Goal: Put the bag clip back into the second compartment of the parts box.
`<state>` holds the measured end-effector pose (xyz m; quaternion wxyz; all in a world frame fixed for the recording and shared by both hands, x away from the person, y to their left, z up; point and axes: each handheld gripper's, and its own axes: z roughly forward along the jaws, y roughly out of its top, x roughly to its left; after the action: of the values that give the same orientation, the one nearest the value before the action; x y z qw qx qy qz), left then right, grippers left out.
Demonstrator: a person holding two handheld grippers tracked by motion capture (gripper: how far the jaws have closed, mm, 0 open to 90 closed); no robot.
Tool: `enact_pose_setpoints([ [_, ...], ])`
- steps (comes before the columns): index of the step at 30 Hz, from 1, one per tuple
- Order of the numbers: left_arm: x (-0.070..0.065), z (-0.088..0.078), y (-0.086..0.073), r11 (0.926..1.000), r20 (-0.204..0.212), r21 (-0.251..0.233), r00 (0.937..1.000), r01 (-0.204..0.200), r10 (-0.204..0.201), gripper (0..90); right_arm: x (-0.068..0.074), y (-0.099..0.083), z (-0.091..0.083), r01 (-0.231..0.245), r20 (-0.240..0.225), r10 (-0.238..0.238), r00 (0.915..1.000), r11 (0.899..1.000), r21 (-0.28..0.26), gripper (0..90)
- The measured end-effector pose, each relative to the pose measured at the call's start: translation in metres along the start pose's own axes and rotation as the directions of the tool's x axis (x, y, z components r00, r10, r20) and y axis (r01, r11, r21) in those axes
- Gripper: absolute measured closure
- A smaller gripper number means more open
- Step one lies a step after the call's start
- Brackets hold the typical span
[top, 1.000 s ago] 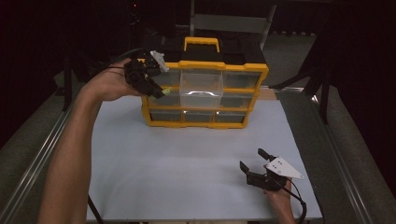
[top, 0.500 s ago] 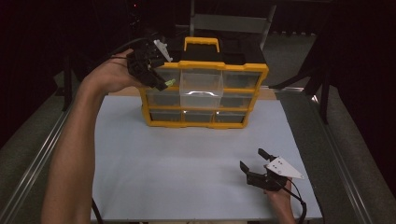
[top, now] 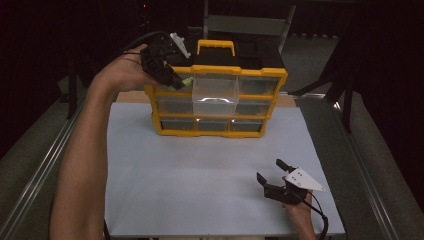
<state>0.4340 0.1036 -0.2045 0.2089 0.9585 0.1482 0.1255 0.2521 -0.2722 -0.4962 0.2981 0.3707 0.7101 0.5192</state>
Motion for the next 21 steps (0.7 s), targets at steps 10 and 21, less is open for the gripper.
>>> enact_pose_setpoints([
  [10, -0.003, 0.002, 0.012, 0.9999, 0.002, -0.001, 0.9999, -0.015, 0.015, 80.7, 0.000, 0.000, 0.000, -0.001, 0.001, 0.001, 1.0000, 1.000, -0.001, 14.0],
  [21, -0.008, 0.002, 0.028, 0.9990, 0.003, -0.017, 0.9992, -0.041, 0.041, 80.7, 0.000, 0.000, 0.000, -0.001, 0.003, 0.001, 1.0000, 1.000, -0.001, 14.0],
])
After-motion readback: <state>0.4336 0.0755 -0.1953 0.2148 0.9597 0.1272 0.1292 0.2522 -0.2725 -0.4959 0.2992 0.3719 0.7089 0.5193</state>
